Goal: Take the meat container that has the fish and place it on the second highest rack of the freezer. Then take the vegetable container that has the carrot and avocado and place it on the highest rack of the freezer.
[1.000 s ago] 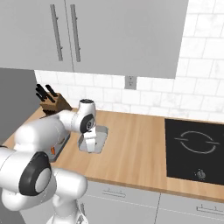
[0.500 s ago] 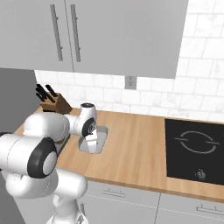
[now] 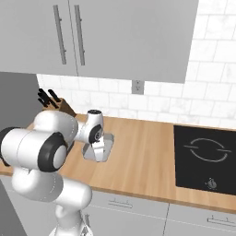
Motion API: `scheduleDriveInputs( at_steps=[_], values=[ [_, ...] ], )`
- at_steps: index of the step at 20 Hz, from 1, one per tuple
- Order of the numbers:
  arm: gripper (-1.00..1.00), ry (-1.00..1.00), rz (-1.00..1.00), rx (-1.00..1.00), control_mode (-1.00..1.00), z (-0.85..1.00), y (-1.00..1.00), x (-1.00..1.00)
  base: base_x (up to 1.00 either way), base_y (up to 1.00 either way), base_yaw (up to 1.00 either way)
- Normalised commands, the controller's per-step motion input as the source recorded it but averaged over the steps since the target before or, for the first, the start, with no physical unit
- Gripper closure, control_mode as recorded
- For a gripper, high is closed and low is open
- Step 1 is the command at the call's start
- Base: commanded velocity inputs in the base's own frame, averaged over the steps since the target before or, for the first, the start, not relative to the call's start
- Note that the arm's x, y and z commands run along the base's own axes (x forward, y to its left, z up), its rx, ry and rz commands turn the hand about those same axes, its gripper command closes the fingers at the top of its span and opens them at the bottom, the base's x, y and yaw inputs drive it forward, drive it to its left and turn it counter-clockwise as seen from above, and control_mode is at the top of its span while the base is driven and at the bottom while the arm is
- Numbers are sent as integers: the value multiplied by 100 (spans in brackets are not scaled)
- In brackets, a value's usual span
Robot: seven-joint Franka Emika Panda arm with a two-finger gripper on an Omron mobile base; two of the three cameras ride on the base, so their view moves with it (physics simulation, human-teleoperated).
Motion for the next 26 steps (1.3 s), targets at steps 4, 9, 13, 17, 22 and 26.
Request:
scheduleDriveInputs(
  at_steps=[4, 9, 13, 17, 22, 26],
  values=[
    [100, 1, -2, 0, -100, -64, -2, -32, 0, 0, 0],
    [100, -1, -9, 0, -100, -32, -14, -57, 0, 0, 0],
    [100, 0, -11, 0, -100, -3, -21, -43, 0, 0, 0],
    [100, 0, -9, 0, -100, 8, -26, -42, 0, 0, 0],
    [100, -11, -2, 0, -100, 86, -13, -55, 0, 0, 0],
    [100, -20, 4, 0, -100, 100, 0, -55, 0, 0, 0]
  ],
)
